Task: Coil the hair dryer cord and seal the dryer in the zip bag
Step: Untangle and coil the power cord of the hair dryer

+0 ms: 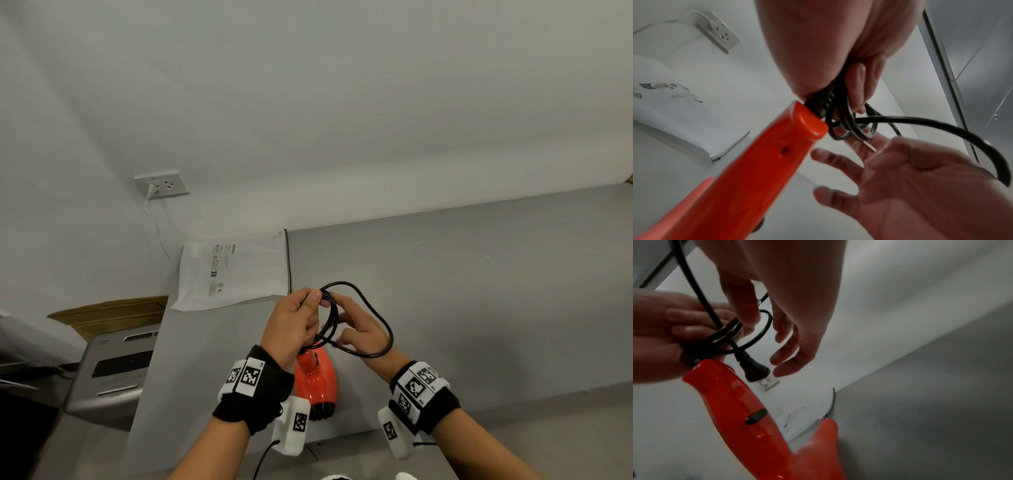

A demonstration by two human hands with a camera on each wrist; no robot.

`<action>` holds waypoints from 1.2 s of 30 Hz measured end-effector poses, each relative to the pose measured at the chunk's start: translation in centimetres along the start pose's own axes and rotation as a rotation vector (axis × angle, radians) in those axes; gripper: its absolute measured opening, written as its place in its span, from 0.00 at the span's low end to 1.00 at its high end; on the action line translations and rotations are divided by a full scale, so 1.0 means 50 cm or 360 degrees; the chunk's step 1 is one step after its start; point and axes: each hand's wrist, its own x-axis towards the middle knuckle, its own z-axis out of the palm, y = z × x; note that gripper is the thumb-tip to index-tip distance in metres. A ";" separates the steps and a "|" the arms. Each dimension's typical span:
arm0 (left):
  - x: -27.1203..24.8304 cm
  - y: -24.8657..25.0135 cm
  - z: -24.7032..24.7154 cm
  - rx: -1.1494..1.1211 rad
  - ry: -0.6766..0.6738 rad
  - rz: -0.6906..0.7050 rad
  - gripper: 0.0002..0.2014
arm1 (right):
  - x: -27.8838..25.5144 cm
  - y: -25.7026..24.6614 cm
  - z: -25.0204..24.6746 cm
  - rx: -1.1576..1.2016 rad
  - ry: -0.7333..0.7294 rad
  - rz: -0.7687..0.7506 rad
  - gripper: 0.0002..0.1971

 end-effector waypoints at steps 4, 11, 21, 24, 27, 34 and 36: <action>0.003 -0.001 0.000 -0.0048 0.0019 -0.0016 0.16 | 0.014 0.003 0.013 0.0337 0.0004 0.0067 0.36; 0.007 0.004 -0.009 -0.0079 0.0094 -0.0037 0.16 | -0.013 0.012 0.001 0.0330 -0.0188 0.0170 0.26; 0.022 0.004 -0.006 -0.0058 0.0095 -0.0028 0.16 | -0.038 0.063 -0.012 -0.0420 0.0032 0.0435 0.06; 0.024 0.003 -0.022 -0.0041 0.0133 -0.0027 0.16 | -0.070 0.144 -0.072 -0.0545 0.0385 0.0796 0.08; 0.022 0.001 -0.032 0.0026 0.0123 -0.0028 0.16 | -0.106 0.205 -0.144 -0.0556 0.0705 0.1046 0.12; 0.022 0.013 -0.012 0.0096 0.0138 -0.0095 0.15 | -0.112 0.171 -0.215 -0.0130 0.1194 0.0997 0.06; 0.026 0.013 -0.018 0.0056 0.0188 -0.0106 0.15 | -0.109 0.116 -0.208 0.0290 0.1250 0.0826 0.06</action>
